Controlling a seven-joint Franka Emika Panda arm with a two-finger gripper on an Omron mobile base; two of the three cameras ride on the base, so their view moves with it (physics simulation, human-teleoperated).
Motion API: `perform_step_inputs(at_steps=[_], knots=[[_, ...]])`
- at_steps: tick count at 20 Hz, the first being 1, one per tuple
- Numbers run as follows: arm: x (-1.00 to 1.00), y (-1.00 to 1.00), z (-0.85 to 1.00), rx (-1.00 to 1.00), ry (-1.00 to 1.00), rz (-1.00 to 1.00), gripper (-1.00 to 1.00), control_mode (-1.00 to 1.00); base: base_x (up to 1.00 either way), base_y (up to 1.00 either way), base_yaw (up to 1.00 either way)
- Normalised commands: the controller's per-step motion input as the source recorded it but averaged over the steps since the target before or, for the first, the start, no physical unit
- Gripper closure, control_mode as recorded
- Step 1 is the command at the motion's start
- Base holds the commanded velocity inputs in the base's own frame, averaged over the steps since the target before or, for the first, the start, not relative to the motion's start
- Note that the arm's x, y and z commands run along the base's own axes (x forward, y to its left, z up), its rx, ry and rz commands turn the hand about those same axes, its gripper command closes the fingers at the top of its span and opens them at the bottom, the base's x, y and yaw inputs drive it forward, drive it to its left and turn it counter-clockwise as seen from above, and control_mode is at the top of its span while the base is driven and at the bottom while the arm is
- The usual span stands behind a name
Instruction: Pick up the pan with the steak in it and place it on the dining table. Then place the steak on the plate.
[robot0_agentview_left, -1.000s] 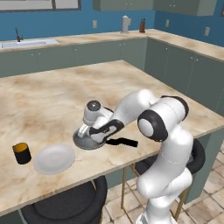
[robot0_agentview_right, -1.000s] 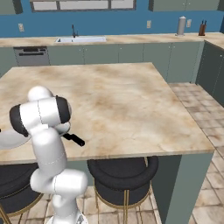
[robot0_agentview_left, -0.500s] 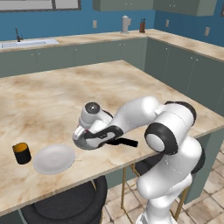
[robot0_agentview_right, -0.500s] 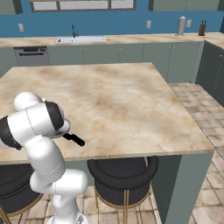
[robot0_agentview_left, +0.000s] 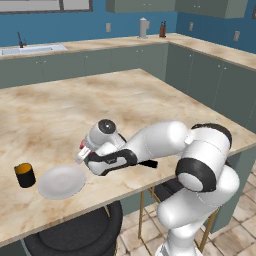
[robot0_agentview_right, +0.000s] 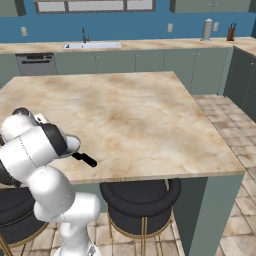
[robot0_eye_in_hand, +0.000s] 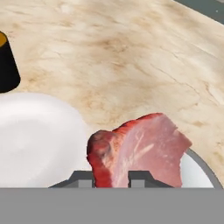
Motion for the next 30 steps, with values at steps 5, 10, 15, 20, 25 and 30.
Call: perform_step_inputs(at_steps=[5, 10, 15, 20, 25, 30], knots=[[-0.55, 0.69, 0.12, 0.01, 0.00, 0.03, 1.00, -1.00, 0.00, 0.00, 0.00], [-0.65, 0.68, 0.02, 0.00, -0.02, 0.04, 1.00, -1.00, 0.00, 0.00, 0.00], [-0.44, 0.45, 0.00, 0.00, -0.05, 0.04, 1.00, -1.00, 0.00, 0.00, 0.00], [-0.01, 0.04, -0.01, 0.00, 0.00, 0.01, 1.00, -1.00, 0.00, 0.00, 0.00], [-0.05, 0.03, -0.18, 0.00, 0.00, 0.00, 1.00, -1.00, 0.00, 0.00, 0.00], [-0.04, 0.03, -0.24, 0.00, 0.01, 0.00, 1.00, -1.00, 0.00, 0.00, 0.00]])
